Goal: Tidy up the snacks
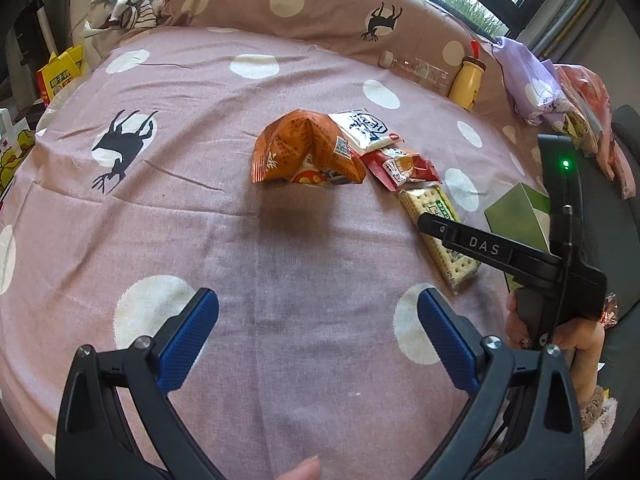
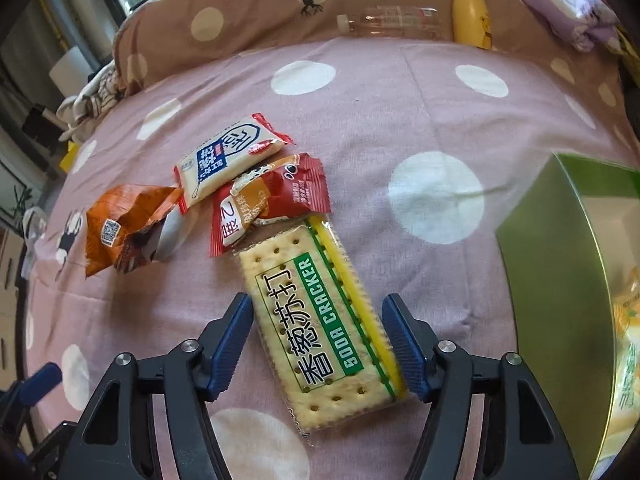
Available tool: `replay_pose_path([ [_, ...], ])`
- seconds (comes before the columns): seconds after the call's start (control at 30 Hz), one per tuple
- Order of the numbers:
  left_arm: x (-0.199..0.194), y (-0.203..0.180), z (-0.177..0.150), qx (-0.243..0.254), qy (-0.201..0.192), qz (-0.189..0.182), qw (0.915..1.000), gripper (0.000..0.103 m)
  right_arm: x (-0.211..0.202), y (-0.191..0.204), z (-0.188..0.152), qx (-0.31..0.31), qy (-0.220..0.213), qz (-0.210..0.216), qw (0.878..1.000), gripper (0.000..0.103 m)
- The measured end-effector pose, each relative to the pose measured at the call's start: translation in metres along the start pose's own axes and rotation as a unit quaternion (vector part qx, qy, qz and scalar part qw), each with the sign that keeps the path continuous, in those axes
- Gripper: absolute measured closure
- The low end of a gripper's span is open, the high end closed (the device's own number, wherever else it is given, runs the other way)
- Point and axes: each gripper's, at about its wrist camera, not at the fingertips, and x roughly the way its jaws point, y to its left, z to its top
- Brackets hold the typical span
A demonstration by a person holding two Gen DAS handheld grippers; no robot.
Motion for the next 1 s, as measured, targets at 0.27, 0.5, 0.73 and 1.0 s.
replay_pose_path([
  [0.27,0.003,0.004,0.0,-0.011,0.006,0.01,0.9999,0.003,-0.017,0.009,-0.036,0.054,0.038,0.057,0.996,0.044],
  [0.5,0.004,0.002,-0.002,-0.008,0.012,-0.002,0.9999,0.004,-0.03,0.01,-0.044,0.09,0.049,0.103,0.989,0.04],
  [0.73,0.018,-0.021,-0.006,0.016,0.031,-0.035,0.9988,0.012,-0.046,-0.014,-0.039,0.145,0.001,0.127,0.981,0.036],
  [1.0,0.042,-0.059,-0.017,0.057,0.054,-0.07,0.9945,0.03,-0.032,-0.02,-0.037,0.163,0.024,0.2,0.966,0.036],
])
